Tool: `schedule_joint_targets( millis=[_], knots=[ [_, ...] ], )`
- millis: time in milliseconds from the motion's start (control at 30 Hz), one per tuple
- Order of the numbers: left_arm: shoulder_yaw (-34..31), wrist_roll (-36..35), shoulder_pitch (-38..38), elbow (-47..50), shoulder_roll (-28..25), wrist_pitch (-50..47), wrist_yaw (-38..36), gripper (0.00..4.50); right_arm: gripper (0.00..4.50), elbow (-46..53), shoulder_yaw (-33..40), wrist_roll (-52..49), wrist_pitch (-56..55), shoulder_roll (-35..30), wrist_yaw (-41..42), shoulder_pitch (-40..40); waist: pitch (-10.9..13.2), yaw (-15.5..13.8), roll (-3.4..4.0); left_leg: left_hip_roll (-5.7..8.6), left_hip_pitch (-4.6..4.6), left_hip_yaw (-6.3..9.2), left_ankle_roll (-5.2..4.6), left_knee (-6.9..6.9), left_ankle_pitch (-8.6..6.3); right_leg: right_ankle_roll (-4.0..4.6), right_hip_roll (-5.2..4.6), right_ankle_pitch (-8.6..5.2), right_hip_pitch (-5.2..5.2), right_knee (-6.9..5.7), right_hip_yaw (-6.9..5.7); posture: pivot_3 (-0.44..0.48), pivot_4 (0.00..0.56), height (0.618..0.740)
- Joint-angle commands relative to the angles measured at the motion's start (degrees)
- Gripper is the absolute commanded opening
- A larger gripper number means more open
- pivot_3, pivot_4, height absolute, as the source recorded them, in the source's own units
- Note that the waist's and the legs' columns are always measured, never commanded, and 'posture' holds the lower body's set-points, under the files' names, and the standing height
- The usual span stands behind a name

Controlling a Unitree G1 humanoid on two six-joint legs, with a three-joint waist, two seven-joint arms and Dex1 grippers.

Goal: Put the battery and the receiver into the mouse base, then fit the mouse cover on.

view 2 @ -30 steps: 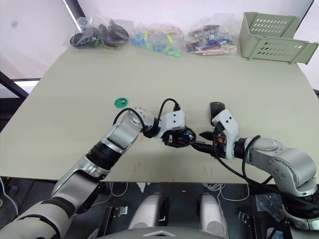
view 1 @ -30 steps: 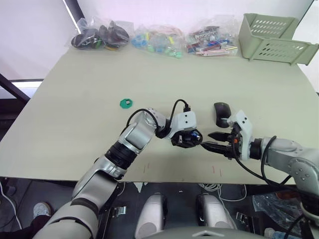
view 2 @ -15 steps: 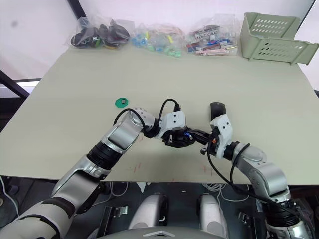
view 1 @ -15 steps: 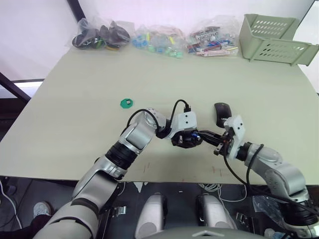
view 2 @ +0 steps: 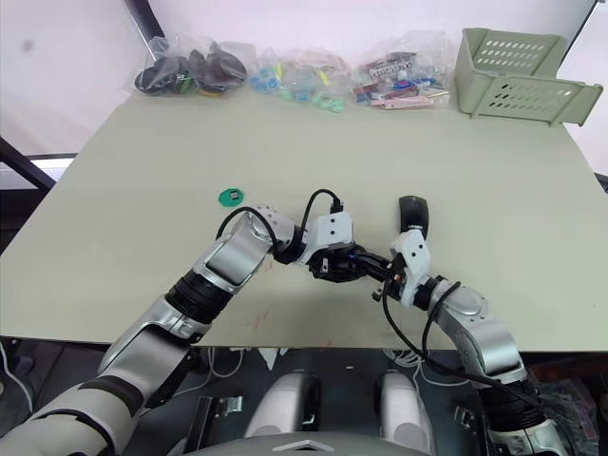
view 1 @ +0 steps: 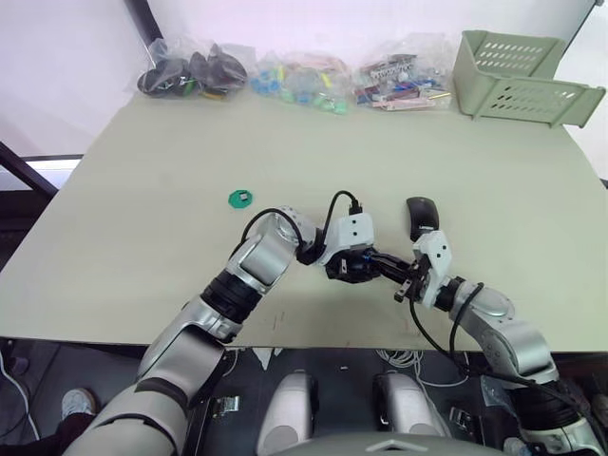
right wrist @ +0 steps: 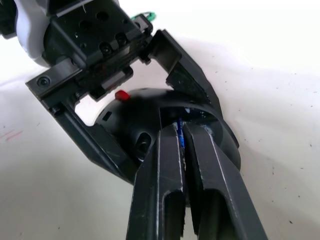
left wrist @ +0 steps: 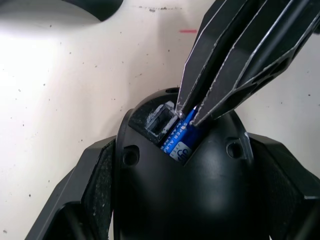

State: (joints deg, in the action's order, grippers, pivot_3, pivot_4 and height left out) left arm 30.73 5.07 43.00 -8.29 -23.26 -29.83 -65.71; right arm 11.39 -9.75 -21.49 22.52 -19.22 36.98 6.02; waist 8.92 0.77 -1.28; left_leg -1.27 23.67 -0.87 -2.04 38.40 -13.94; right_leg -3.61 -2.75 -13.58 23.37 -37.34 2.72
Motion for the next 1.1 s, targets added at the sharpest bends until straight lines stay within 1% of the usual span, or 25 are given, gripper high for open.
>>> schedule_joint_targets(
  millis=[33, 100, 200, 267, 367, 467, 567, 633, 767, 867, 1000, 1100],
  knots=[
    [2.55, 1.28, -1.05, -1.01, 0.35, -0.39, -0.29, 3.16, 0.14, -5.1, -3.59, 2.77, 0.35, 1.15, 0.22, -1.61, -0.18, 0.07, -0.05, -0.01, -0.03, 0.0, 0.0, 0.0, 0.0, 0.0, 0.01, -0.02, -0.02, -0.02, 0.0, 0.0, 0.15, 0.74],
    [2.57, 1.26, -1.08, -0.99, 0.46, -0.52, -0.19, 3.16, 0.14, -6.96, -4.69, 3.82, -0.5, 2.29, 0.19, -1.64, -0.27, 0.16, -0.09, -0.03, -0.13, -0.02, 0.0, 0.0, 0.0, -0.06, 0.03, -0.09, -0.06, -0.06, 0.03, 0.0, 0.15, 0.74],
    [2.54, 1.29, -1.24, -0.72, 0.62, -0.84, -0.11, 3.16, 0.14, -8.54, -5.53, 5.57, -2.23, 2.99, 0.5, -1.85, -0.3, 0.24, -0.08, -0.07, -0.5, -0.07, 0.01, -0.04, -0.01, 0.01, 0.06, -0.22, -0.35, -0.09, 0.1, 0.0, 0.15, 0.74],
    [2.53, 1.4, -1.44, -0.73, 0.51, -0.83, -0.07, 3.16, 0.14, -3.43, -2.7, 4.01, -3.81, 2.15, 1.1, -2.22, -0.3, 0.28, -0.08, -0.08, -0.85, -0.1, 0.01, -0.13, -0.02, 0.08, 0.06, -0.3, -0.63, -0.07, 0.14, 0.0, 0.15, 0.74],
    [2.5, 1.42, -1.64, -0.61, 0.44, -0.96, -0.05, 3.16, 0.14, 4.95, 1.5, -0.41, -2.24, 0.79, 1.36, -2.65, -0.25, -0.04, -0.01, -0.09, -0.8, -0.03, 0.02, -0.17, -0.02, 0.09, 0.05, -0.32, -0.61, -0.07, 0.14, 0.0, 0.15, 0.74],
    [2.44, 1.46, -1.84, -0.69, 0.46, -0.9, 0.05, 3.16, 0.14, 12.33, 4.33, -3.55, 1.75, -2.45, 1.44, -3.35, -0.2, -0.01, 0.06, -0.07, -0.69, 0.0, 0.02, -0.17, -0.02, 0.12, 0.02, -0.3, -0.56, -0.01, 0.2, 0.0, 0.15, 0.74],
    [2.46, 1.52, -2.06, -1.03, 0.4, -0.56, 0.18, 3.16, 0.14, 20.01, 10.71, -9.05, 7.16, -8.82, 2.64, -4.57, -0.19, -0.21, 0.06, -0.04, -0.66, 0.05, 0.02, -0.14, -0.03, 0.07, -0.02, -0.32, -0.56, 0.03, 0.26, 0.0, 0.15, 0.74],
    [2.47, 1.51, -2.23, -0.98, 0.26, -0.45, 0.19, 3.16, 0.14, 22.43, 13.72, -11.66, 8.64, -11.83, 3.47, -5.38, -0.19, -0.19, 0.0, -0.01, -0.65, 0.06, 0.02, -0.13, -0.03, 0.06, -0.07, -0.32, -0.58, 0.12, 0.24, 0.0, 0.15, 0.74],
    [2.37, 1.63, -2.18, -1.6, -0.26, 0.36, -0.07, 3.16, 0.14, 24.83, 19.81, -15.86, 11.44, -18.6, 6.44, -7.68, -0.18, -0.16, 0.01, -0.03, -0.65, 0.04, 0.01, -0.2, -0.04, 0.04, -0.05, -0.33, -0.59, 0.24, 0.21, 0.0, 0.15, 0.74],
    [2.22, 1.61, -1.95, -1.84, -0.36, 0.53, -0.24, 3.16, 0.14, 24.88, 22.56, -16.93, 11.98, -21.52, 7.56, -9.41, -0.18, -0.17, 0.0, -0.04, -0.63, 0.02, 0.0, -0.22, -0.04, 0.05, -0.05, -0.33, -0.59, 0.27, 0.18, 0.0, 0.15, 0.74],
    [1.98, 1.64, -1.46, -2.59, -0.32, 0.87, -0.33, 3.16, 0.14, 23.25, 27.54, -16.33, 9.06, -23.52, 9.6, -12.61, -0.17, -0.18, -0.01, -0.03, -0.59, 0.01, 0.0, -0.22, -0.04, 0.04, -0.05, -0.33, -0.58, 0.34, 0.18, 0.0, 0.15, 0.74],
    [1.84, 1.66, -1.44, -2.63, -0.5, 1.02, -0.49, 3.16, 0.14, 23.51, 29.17, -16.66, 8.75, -24.4, 10.69, -14.23, -0.17, -0.14, -0.01, -0.03, -0.59, 0.0, -0.02, -0.22, -0.05, 0.03, -0.05, -0.33, -0.58, 0.37, 0.18, 0.0, 0.15, 0.74]
  ],
)
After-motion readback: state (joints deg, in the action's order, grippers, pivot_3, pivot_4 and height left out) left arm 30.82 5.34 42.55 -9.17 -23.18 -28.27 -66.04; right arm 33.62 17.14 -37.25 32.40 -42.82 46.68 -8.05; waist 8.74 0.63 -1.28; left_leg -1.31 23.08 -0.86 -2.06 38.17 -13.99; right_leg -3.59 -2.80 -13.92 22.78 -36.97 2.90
